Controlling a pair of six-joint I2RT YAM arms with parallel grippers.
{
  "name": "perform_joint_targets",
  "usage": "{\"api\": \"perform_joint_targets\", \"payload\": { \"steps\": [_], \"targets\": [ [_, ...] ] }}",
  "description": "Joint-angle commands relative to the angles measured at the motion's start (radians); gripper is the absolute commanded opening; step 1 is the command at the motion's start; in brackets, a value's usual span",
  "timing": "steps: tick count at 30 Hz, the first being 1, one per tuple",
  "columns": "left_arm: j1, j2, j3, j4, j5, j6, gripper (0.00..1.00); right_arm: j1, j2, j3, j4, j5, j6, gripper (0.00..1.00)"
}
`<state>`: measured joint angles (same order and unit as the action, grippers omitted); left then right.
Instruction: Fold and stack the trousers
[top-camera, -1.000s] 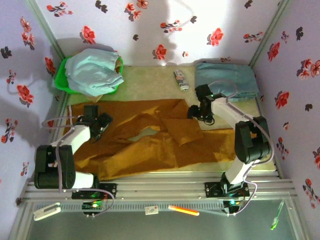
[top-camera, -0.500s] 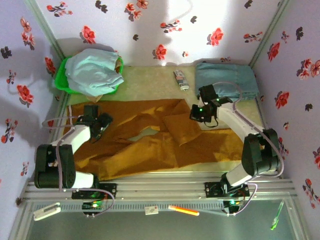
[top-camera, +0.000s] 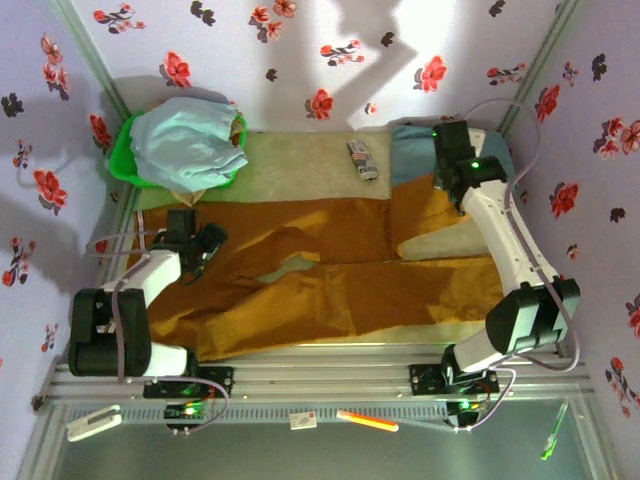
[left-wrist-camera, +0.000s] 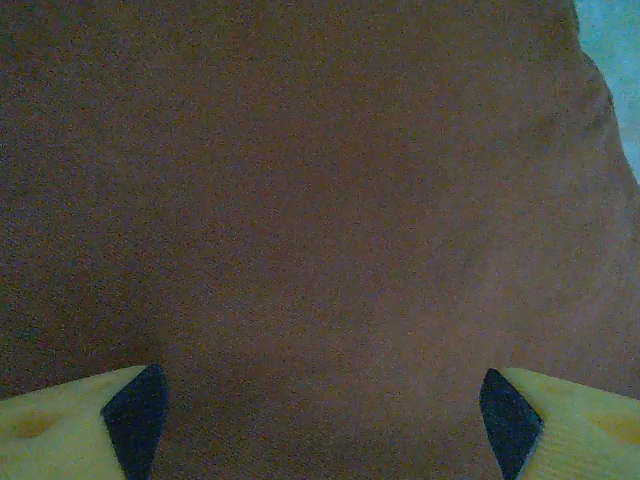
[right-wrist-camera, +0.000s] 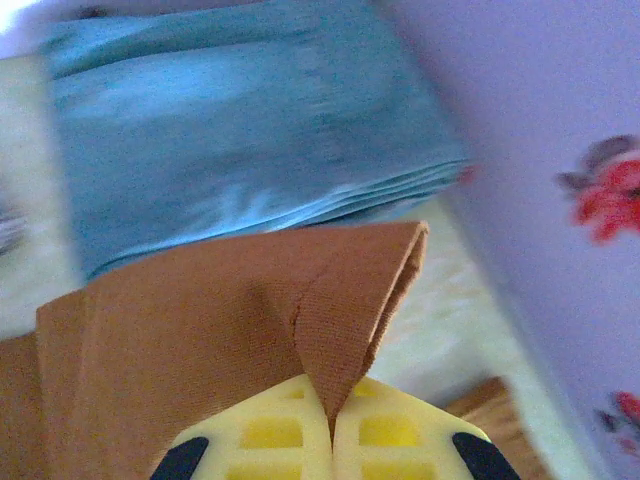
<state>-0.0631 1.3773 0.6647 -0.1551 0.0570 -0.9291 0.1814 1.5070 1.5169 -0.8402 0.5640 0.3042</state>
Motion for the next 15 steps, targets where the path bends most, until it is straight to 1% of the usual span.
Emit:
{"api": "perform_joint_targets", "payload": {
  "steps": [1,2,3,4,5,6,7,9,11,14,15],
  "targets": [
    [-0.013,0.011,-0.016,0.032,0.023,-0.007,0.84,-0.128,0.025,-0.122,0.089,0.150,-0.050,0.01],
    [-0.015,0.012,-0.016,0.033,0.028,-0.008,0.85,-0.180,0.053,-0.148,0.104,0.126,-0.024,0.17],
    [-0.017,0.012,-0.017,0.035,0.035,-0.004,0.85,-0.233,0.096,-0.157,0.095,0.130,0.012,0.50],
    [-0.019,0.014,-0.015,0.035,0.043,0.003,0.86,-0.277,0.142,-0.159,0.091,0.158,0.032,0.64],
    [-0.021,0.014,-0.015,0.035,0.048,0.009,0.86,-0.310,0.180,-0.149,0.072,0.171,0.051,0.65],
    [-0.024,0.013,-0.014,0.035,0.052,0.013,0.86,-0.337,0.215,-0.113,0.018,0.180,0.096,0.66],
    [-0.027,0.014,-0.013,0.033,0.055,0.020,0.87,-0.342,0.231,-0.090,-0.011,0.186,0.120,0.68],
    [-0.033,0.017,-0.007,0.024,0.063,0.025,0.87,-0.311,0.205,-0.098,-0.010,0.145,0.140,0.71],
    [-0.040,0.016,-0.001,0.019,0.067,0.027,0.87,-0.245,0.146,-0.142,0.024,0.094,0.146,0.74],
    [-0.059,0.020,0.005,0.024,0.066,0.023,0.87,-0.150,0.081,-0.234,0.100,-0.183,0.194,0.78],
    [-0.066,0.028,0.010,0.028,0.062,0.024,0.87,-0.100,0.069,-0.274,0.148,-0.287,0.207,0.77]
  ]
}}
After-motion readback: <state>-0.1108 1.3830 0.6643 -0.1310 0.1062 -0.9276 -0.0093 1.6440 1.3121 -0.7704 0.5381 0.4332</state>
